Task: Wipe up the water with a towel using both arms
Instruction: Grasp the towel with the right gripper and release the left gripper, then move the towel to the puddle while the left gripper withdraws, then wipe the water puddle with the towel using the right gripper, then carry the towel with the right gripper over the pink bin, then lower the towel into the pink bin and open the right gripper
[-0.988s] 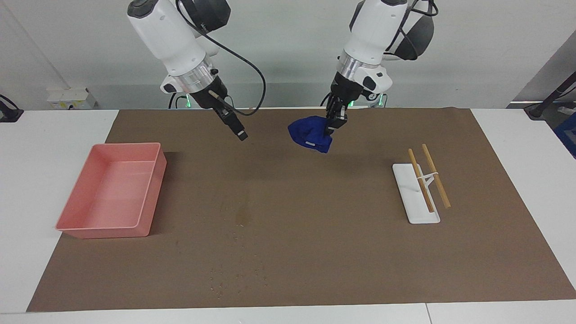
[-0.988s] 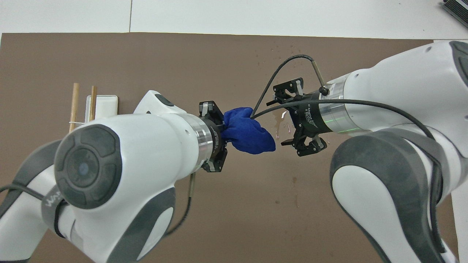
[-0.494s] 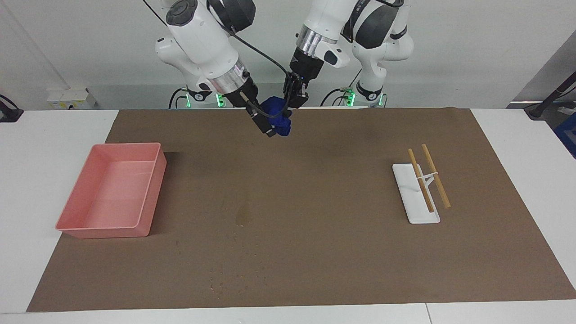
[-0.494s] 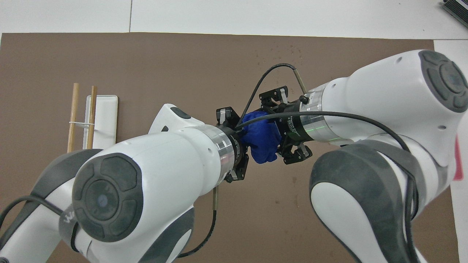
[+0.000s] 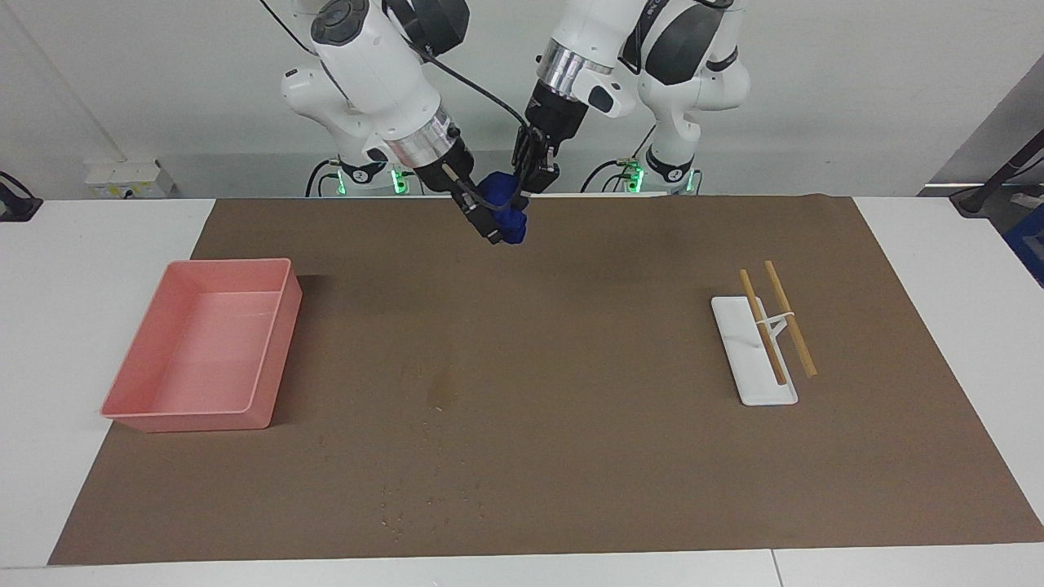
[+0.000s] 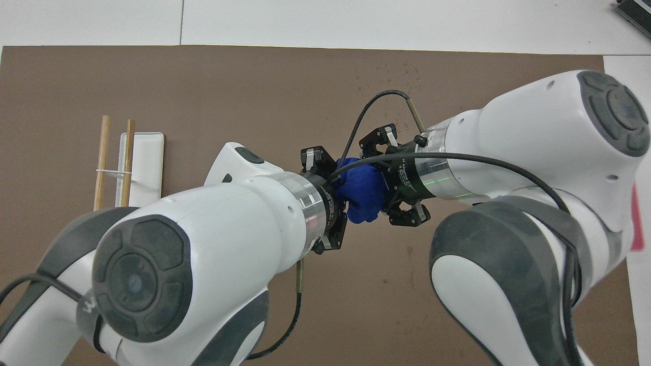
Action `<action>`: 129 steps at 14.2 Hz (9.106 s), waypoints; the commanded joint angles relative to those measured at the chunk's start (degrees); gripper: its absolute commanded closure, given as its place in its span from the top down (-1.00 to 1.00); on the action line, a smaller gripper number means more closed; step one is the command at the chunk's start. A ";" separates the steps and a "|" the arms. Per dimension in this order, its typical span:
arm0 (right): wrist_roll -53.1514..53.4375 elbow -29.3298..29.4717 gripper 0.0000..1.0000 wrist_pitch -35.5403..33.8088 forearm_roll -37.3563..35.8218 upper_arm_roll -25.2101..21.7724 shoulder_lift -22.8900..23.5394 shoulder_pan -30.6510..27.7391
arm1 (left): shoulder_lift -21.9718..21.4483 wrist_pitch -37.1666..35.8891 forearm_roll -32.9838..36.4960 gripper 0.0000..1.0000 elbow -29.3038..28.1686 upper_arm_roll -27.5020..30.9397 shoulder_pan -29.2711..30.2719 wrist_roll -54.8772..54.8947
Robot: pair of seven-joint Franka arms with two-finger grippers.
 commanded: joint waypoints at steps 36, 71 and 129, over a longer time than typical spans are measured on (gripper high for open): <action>-23.29 17.96 -1.00 19.16 -10.95 -0.50 30.15 -12.12 | -7.86 -34.13 3.79 1.00 -0.47 21.48 19.62 97.55; -26.56 -20.13 -1.00 31.39 -27.39 -0.15 18.95 -5.45 | -0.66 -32.99 12.60 1.00 3.84 39.68 3.28 127.33; -85.53 -17.42 -1.00 4.93 -31.08 -0.86 -1.80 -41.57 | -1.80 -32.38 11.63 1.00 2.34 34.14 5.84 125.58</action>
